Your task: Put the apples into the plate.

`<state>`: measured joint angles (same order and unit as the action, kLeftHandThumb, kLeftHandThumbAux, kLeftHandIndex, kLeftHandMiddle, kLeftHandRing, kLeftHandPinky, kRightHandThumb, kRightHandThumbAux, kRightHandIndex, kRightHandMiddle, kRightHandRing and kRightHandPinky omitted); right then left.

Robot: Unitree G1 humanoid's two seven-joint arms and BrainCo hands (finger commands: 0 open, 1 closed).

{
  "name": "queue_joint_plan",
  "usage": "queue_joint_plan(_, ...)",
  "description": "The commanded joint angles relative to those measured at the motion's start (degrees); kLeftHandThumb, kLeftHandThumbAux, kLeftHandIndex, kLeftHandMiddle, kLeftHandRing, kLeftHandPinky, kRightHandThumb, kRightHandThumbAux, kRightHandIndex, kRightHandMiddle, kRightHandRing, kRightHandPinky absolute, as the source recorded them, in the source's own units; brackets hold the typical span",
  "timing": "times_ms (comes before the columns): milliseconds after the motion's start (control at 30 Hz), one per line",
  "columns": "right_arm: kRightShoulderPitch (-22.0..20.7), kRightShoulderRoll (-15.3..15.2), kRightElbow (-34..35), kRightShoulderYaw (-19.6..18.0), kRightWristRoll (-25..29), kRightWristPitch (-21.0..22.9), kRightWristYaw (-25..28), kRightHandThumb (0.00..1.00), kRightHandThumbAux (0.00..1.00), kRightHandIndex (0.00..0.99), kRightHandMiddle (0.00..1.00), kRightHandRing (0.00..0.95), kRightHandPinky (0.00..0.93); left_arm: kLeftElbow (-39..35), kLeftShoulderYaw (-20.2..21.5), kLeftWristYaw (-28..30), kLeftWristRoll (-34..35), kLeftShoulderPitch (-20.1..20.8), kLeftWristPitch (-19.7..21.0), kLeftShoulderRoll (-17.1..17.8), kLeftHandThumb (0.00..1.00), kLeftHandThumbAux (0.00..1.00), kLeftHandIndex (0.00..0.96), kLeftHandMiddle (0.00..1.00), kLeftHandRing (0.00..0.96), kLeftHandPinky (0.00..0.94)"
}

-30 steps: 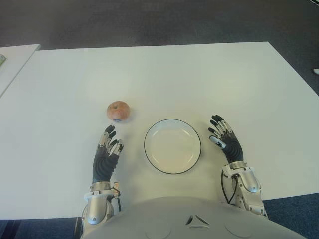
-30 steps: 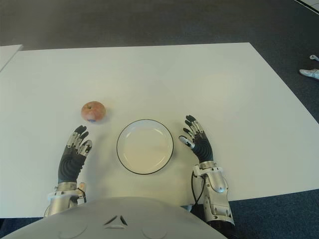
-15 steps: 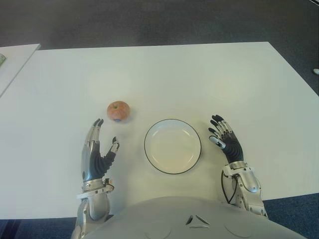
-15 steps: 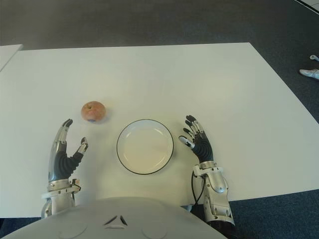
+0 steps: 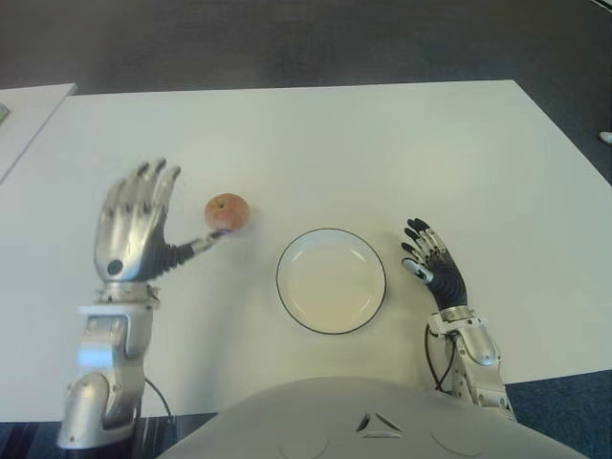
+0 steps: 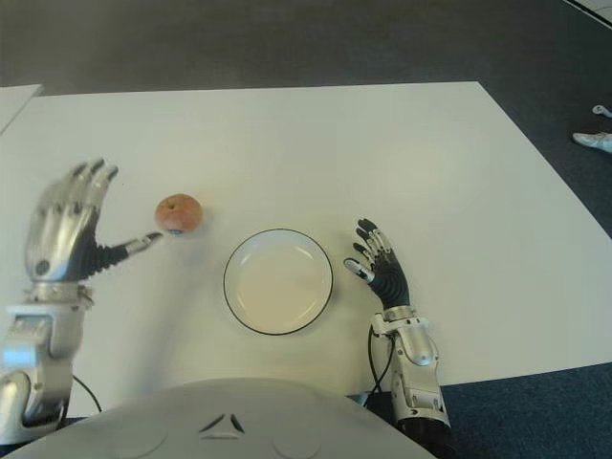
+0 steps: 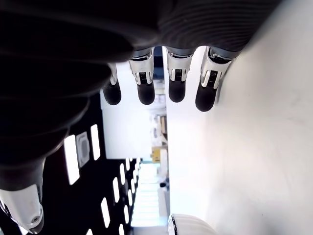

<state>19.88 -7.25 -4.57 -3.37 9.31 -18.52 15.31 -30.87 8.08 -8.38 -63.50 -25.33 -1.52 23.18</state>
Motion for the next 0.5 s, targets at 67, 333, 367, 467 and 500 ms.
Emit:
queue_joint_plan(67, 1.2, 0.2, -2.3, -0.5, 0.2, 1.4, 0.0, 0.171, 0.629, 0.057, 0.053, 0.033, 0.035, 1.0, -2.6, 4.4, -3.1, 0.1, 0.0, 2.0, 0.319, 0.362, 0.077, 0.033, 0.020, 0.041)
queue_joint_plan(333, 1.1, 0.4, -2.4, -0.6, 0.2, 1.2, 0.0, 0.166, 0.613, 0.067, 0.064, 0.032, 0.037, 2.6, -3.6, 8.6, -4.7, 3.1, -0.1, 5.1, 0.329, 0.355, 0.066, 0.026, 0.005, 0.019)
queue_joint_plan(367, 1.1, 0.4, -2.4, -0.6, 0.3, 1.3, 0.0, 0.165, 0.604, 0.071, 0.066, 0.032, 0.042, 3.1, -3.6, 9.2, -4.8, 3.6, 0.0, 5.4, 0.326, 0.353, 0.064, 0.023, 0.003, 0.022)
queue_joint_plan(467, 1.1, 0.2, -2.5, -0.7, 0.6, 1.5, 0.4, 0.162, 0.589, 0.074, 0.068, 0.032, 0.048, 5.5, -4.0, 10.7, -4.3, 6.0, 0.2, 6.5, 0.317, 0.347, 0.062, 0.020, 0.001, 0.034)
queue_joint_plan(500, 1.1, 0.1, -2.5, -0.7, 0.6, 1.5, 0.5, 0.161, 0.585, 0.074, 0.068, 0.032, 0.049, 5.9, -4.1, 10.9, -4.1, 6.5, 0.2, 6.7, 0.312, 0.343, 0.063, 0.020, 0.002, 0.040)
